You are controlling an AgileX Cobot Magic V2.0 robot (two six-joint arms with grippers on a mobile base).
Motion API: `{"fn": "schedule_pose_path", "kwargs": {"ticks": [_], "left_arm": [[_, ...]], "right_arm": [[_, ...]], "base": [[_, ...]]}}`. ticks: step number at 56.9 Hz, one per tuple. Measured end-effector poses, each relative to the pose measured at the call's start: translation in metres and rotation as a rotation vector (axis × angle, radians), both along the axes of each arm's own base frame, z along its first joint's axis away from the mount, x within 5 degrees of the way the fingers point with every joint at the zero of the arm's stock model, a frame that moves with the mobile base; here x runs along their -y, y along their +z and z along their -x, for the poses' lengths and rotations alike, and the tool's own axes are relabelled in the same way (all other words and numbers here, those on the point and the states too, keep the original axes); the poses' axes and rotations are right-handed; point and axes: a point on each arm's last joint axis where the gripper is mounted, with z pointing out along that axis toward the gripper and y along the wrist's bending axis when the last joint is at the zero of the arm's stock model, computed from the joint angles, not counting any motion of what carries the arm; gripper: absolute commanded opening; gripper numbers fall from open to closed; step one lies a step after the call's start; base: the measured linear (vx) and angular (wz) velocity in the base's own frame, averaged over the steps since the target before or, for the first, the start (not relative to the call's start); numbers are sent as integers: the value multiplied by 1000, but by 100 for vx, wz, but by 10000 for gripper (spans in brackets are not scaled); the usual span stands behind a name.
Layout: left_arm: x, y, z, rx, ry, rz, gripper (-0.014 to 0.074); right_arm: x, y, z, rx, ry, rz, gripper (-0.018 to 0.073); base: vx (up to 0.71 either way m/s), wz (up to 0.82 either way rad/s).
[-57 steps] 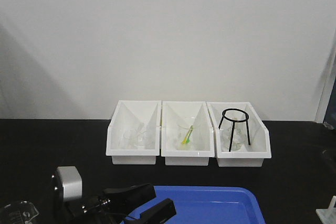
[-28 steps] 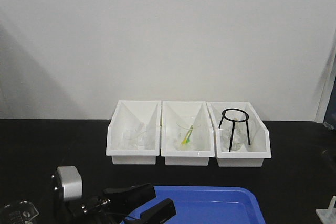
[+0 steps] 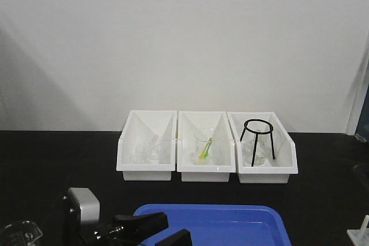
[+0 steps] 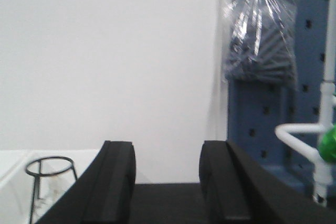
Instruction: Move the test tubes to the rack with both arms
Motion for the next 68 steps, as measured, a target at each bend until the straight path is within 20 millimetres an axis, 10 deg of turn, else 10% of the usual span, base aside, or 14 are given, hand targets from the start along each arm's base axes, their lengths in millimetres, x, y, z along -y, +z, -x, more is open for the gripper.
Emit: {"fn": "schedule_pose_path", "kwargs": {"ticks": [21,31,42,68], "left_arm": [[-7,-26,1,-111,23,-281,501],[-13,-14,-1,-123,82,-336,351],[-26,34,-14,-70,256,-450,-20],[-100,128,38,-110,607,-622,-22]], "right_arm": [[-37,66,29,-171,231,3,200],[-53,91,35,-331,355,6,67],[-72,97,38,-460,466,-36,-10],[-120,100,47,-456,715,30,-9]], "base": [[0,0],[0,0],[0,0],[0,0]]}}
